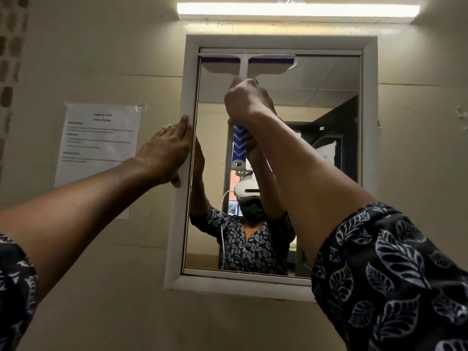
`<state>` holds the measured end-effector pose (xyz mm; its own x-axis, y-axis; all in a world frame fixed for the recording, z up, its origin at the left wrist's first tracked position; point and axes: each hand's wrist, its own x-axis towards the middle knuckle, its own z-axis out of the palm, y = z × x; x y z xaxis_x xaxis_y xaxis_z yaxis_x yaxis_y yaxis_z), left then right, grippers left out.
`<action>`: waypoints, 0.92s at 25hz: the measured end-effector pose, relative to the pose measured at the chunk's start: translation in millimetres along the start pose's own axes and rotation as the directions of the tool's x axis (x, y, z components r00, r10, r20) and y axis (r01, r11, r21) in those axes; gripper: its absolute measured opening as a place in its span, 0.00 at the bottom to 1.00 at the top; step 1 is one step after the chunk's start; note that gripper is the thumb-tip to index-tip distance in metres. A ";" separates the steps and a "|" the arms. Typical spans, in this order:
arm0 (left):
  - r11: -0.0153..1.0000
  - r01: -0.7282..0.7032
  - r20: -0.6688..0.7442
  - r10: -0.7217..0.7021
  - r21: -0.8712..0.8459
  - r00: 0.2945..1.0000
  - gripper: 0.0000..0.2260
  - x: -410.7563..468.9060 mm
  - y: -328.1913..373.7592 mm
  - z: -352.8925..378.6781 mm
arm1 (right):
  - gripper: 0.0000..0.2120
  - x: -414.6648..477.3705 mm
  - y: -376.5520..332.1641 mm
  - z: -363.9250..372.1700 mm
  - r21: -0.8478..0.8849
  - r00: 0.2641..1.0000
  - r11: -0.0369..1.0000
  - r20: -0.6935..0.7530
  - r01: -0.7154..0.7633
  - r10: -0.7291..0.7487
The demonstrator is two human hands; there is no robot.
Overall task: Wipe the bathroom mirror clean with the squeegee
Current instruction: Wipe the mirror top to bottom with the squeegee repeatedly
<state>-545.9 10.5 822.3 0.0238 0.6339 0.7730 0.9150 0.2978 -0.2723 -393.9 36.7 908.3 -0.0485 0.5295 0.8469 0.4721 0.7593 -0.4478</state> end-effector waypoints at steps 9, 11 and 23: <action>0.985 0.038 -0.081 -0.052 -0.168 0.995 0.60 -7.8 -14.2 4.2 | 0.17 -119.0 41.3 28.8 -0.052 0.995 0.995 -0.063 -0.081 0.078; 0.979 0.074 -0.109 -0.096 -0.190 0.989 0.61 -10.5 -17.8 7.9 | 0.15 -147.4 58.2 39.3 -0.077 0.995 0.992 -0.021 -0.095 0.094; 0.998 -0.003 -0.047 0.000 -0.063 0.999 0.55 -9.3 -8.7 2.5 | 0.09 -276.7 113.2 67.0 -0.124 0.962 0.967 0.129 -0.224 0.240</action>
<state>-555.1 3.8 816.0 0.0422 0.5999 0.7989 0.9385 0.2505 -0.2378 -386.0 1.6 604.0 -0.0469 0.7402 0.6708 0.5767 0.5684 -0.5869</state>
